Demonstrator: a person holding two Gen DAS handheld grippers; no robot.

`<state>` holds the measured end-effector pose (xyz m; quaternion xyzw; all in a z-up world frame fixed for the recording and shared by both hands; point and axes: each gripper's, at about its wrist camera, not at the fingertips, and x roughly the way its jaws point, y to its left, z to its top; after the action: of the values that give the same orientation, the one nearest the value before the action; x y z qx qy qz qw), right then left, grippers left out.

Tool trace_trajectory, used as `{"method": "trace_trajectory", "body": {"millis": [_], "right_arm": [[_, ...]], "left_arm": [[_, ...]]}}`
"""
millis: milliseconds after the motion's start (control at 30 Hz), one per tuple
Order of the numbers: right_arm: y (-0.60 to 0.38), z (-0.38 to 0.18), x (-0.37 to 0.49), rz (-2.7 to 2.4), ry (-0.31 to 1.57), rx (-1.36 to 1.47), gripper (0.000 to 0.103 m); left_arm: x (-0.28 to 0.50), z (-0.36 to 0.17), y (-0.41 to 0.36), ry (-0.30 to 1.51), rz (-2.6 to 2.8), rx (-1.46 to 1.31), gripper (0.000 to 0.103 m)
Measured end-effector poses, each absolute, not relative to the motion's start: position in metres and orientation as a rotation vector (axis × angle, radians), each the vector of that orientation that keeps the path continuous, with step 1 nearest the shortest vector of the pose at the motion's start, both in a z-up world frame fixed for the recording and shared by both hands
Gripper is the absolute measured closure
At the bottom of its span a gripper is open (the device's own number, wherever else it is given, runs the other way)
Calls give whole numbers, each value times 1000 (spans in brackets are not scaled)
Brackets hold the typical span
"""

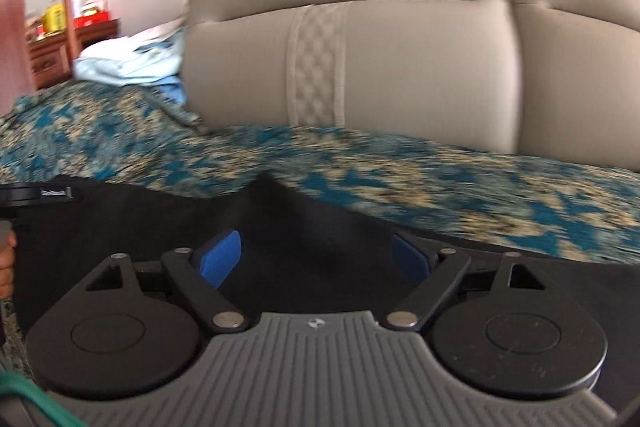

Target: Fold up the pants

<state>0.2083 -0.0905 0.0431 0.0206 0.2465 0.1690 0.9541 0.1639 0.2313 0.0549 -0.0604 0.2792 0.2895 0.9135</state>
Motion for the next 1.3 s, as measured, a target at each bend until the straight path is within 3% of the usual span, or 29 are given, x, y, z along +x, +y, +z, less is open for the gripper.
{"method": "trace_trajectory", "body": {"millis": [300,433,633,900,1167,1300], "right_arm": [[-41,21,229,447,585,32,24],[-32,16,219,442,550,-110,25],[-56,17,219,380,554,-108,25],[-149,19,213,244,606,-61,23],[-332,25,209,21,679,311,22],[-403,23,198,-140,679,365,22]], "left_arm": [[160,32,256,613,645,-129,56],[160,32,253,603,648,-130,56],[158,31,254,587,638,-111,49],[155,28,258,567,633,-123,40],[156,28,257,565,637,-117,39],[156,27,256,563,637,-115,38]]}}
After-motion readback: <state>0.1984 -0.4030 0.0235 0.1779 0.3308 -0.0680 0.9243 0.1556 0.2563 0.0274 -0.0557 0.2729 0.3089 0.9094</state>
